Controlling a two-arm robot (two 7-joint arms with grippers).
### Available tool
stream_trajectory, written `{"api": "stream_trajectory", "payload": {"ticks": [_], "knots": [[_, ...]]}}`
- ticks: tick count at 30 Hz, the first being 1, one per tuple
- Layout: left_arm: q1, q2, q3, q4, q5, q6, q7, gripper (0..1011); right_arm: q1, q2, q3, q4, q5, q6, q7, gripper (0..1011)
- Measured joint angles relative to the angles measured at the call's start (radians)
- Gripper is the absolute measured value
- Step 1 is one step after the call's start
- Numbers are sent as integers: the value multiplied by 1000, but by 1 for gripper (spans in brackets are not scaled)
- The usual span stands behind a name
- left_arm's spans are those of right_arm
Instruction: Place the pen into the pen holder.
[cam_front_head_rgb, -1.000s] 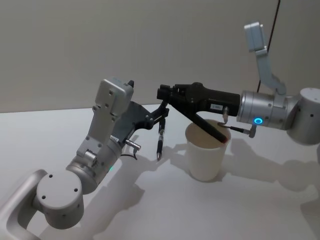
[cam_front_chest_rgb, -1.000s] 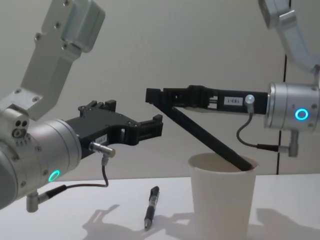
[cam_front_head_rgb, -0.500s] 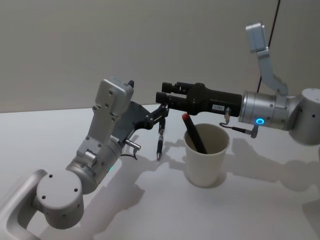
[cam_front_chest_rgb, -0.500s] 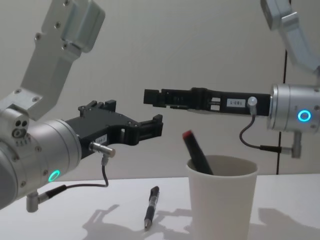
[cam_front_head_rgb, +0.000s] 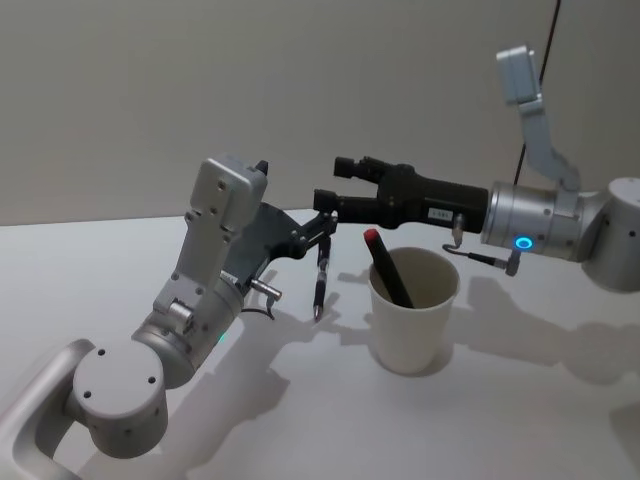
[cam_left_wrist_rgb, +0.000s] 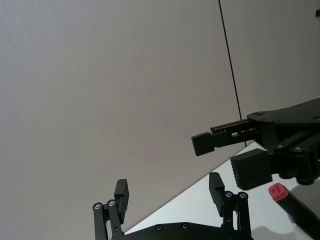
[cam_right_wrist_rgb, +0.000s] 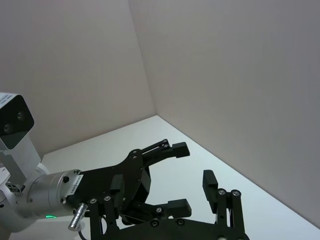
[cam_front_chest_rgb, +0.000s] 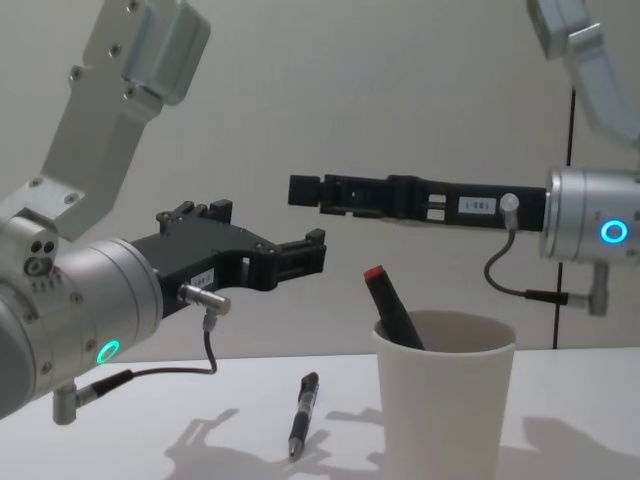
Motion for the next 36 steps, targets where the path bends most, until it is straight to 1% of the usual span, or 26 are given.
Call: {"api": "stream_trajectory", "payload": {"ticks": [3, 9, 12, 13, 16, 21, 25, 28, 29, 34, 35, 36], "knots": [[0, 0, 0, 0, 0, 0, 0, 1001, -13, 11, 5, -27, 5, -8, -25, 1001], [0, 0, 0, 0, 0, 0, 0, 1001, -40, 32, 15, -73, 13, -23, -75, 1002], [0, 0, 0, 0, 0, 0, 0, 1001, -63, 50, 25, -110, 19, -34, -118, 1001], [0, 0, 0, 0, 0, 0, 0, 1001, -63, 50, 25, -110, 19, -34, -118, 1001], [0, 0, 0, 0, 0, 0, 0, 1001, -88, 71, 34, -147, 27, -46, -164, 1001], [0, 0, 0, 0, 0, 0, 0, 1001, -118, 94, 46, -189, 35, -63, -223, 1001], [0, 0, 0, 0, 0, 0, 0, 1001, -152, 121, 60, -234, 42, -80, -285, 1001], [0, 0, 0, 0, 0, 0, 0, 1001, -172, 137, 68, -260, 47, -94, -329, 1001], [0, 0, 0, 0, 0, 0, 0, 1001, -172, 137, 68, -260, 47, -94, -329, 1001], [0, 0, 0, 0, 0, 0, 0, 1001, -216, 171, 86, -310, 55, -122, -415, 1001], [0, 0, 0, 0, 0, 0, 0, 1001, -216, 171, 86, -310, 55, -122, -415, 1001], [0, 0, 0, 0, 0, 0, 0, 1001, -226, 180, 91, -323, 56, -130, -435, 1001]]}}
